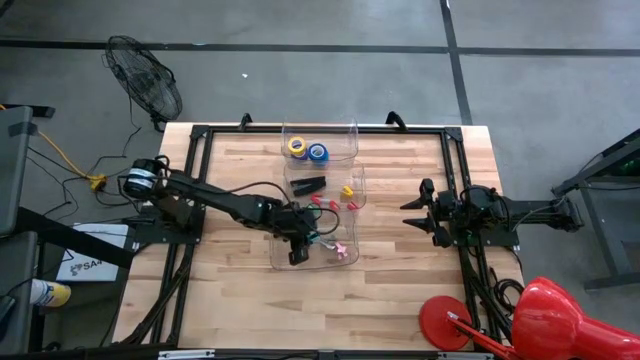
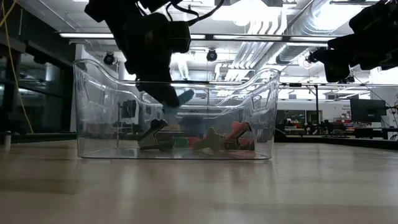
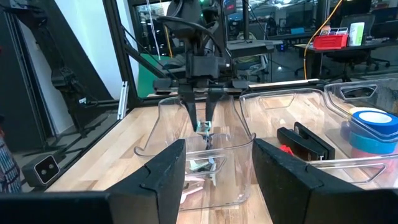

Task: Pick and place Stapler, Stapler remover, tape
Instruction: Put the light blue staple remover into the bottom transparent bin, then return to Home Position

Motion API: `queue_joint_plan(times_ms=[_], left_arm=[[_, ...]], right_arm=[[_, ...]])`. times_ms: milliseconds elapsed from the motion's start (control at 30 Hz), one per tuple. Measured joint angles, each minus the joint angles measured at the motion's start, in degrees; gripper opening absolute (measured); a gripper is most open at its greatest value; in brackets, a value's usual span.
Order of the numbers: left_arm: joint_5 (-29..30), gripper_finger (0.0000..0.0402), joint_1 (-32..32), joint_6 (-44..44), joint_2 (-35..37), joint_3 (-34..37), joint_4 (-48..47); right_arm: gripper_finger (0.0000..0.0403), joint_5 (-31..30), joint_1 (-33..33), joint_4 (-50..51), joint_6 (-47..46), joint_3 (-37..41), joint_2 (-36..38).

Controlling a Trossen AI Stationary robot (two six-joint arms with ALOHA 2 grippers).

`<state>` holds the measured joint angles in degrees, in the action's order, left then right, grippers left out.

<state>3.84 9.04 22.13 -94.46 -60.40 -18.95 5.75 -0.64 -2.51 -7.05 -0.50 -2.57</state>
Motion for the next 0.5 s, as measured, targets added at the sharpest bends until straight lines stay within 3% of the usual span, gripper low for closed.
queue_joint_plan(times_ms=[100,333,500], left_arm=[[0.5,0.0096,0.0,0.0,0.0,0.0,0.1],[1.3,0.0228,0.0,-3.7,0.0,0.0,0.4],[1.3,0.0284,0.0,-3.9,0.7,-0.4,0.4]], right_arm=[[0.0177,0.0,0.0,0.0,0.0,0.0,0.0],[0.0177,0.0,0.0,0.0,0.0,0.0,0.0],[0.0177,0.0,0.0,0.0,0.0,0.0,0.0]])
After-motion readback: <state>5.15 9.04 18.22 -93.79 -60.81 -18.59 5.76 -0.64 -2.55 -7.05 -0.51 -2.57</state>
